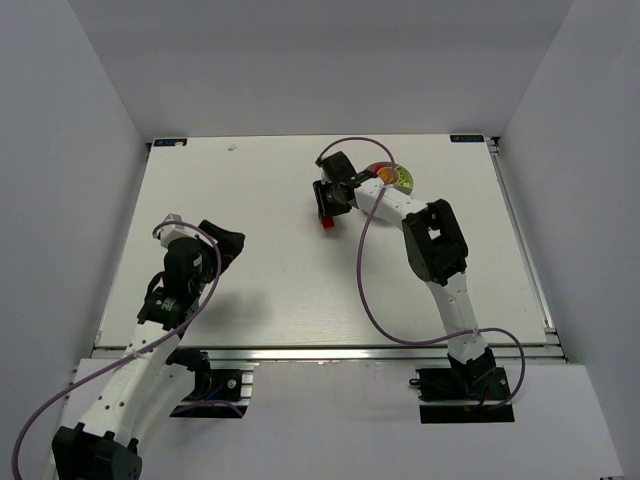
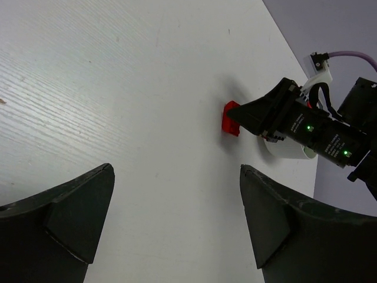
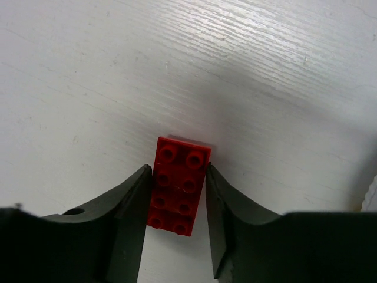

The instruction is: Sort the legos into containers by color

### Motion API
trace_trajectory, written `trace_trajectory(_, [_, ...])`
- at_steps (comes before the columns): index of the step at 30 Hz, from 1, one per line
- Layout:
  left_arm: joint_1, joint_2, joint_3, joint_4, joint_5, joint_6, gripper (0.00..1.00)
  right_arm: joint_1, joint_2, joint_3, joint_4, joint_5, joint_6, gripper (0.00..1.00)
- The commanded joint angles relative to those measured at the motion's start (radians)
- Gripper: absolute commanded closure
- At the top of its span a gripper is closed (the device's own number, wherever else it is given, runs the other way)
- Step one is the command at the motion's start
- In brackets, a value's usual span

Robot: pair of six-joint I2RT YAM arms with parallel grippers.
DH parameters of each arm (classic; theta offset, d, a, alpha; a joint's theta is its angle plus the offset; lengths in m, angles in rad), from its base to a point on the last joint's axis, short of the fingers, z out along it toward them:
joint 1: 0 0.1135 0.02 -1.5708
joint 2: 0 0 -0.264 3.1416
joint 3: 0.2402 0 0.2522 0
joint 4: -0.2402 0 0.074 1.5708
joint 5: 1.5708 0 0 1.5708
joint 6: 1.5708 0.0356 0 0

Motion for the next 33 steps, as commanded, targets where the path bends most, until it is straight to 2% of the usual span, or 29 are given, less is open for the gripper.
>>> trace_trajectory(1, [0.0,0.019,-0.024,0.098,0.091,-0.017,0.05,0.004,-0.006,0.02,0.029,-0.019,-0.044,0.6])
trace_trajectory(5, [0.0,0.057,-0.041,0.185,0.168,-0.033,0.08,0.001,-0.058,0.026,0.035,-0.128,-0.148,0.78])
trace_trajectory(6, [0.0,0.07,-0.043,0.208,0.211,-0.04,0.09,-0.002,-0.095,0.015,0.04,-0.16,-0.166,0.89])
trace_trajectory(8, [0.0,0.12,-0.041,0.276,0.283,-0.059,0.1,-0.023,-0.149,-0.029,0.102,-0.324,-0.214,0.97])
trace_trajectory(9, [-0.001,0.14,-0.038,0.303,0.312,-0.066,0.11,-0.049,-0.217,-0.104,0.136,-0.406,-0.279,1.0])
trace_trajectory(10, [-0.001,0.162,-0.033,0.357,0.337,-0.073,0.12,-0.065,-0.253,-0.149,0.178,-0.594,-0.31,1.0])
trace_trajectory(11, [-0.001,0.182,-0.029,0.382,0.387,-0.089,0.13,-0.077,-0.29,-0.19,0.243,-0.686,-0.35,1.0])
trace_trajectory(13, [-0.004,0.241,-0.009,0.454,0.438,-0.098,0.17,-0.097,-0.39,-0.311,0.287,-0.825,-0.473,1.0])
trace_trajectory(16, [-0.015,0.307,0.019,0.512,0.508,-0.107,0.21,-0.106,-0.502,-0.416,0.321,-0.927,-0.606,1.0])
trace_trajectory(19, [-0.038,0.366,0.046,0.549,0.547,-0.109,0.23,-0.106,-0.585,-0.515,0.307,-0.988,-0.698,1.0])
trace_trajectory(23, [-0.101,0.447,0.094,0.583,0.573,-0.099,0.26,-0.106,-0.651,-0.589,0.305,-0.976,-0.746,1.0])
trace_trajectory(28, [-0.185,0.524,0.131,0.645,0.561,-0.109,0.26,-0.105,-0.675,-0.594,0.272,-0.958,-0.791,1.0])
trace_trajectory(33, [-0.219,0.562,0.141,0.684,0.562,-0.132,0.28,-0.105,-0.68,-0.589,0.259,-0.966,-0.806,1.0])
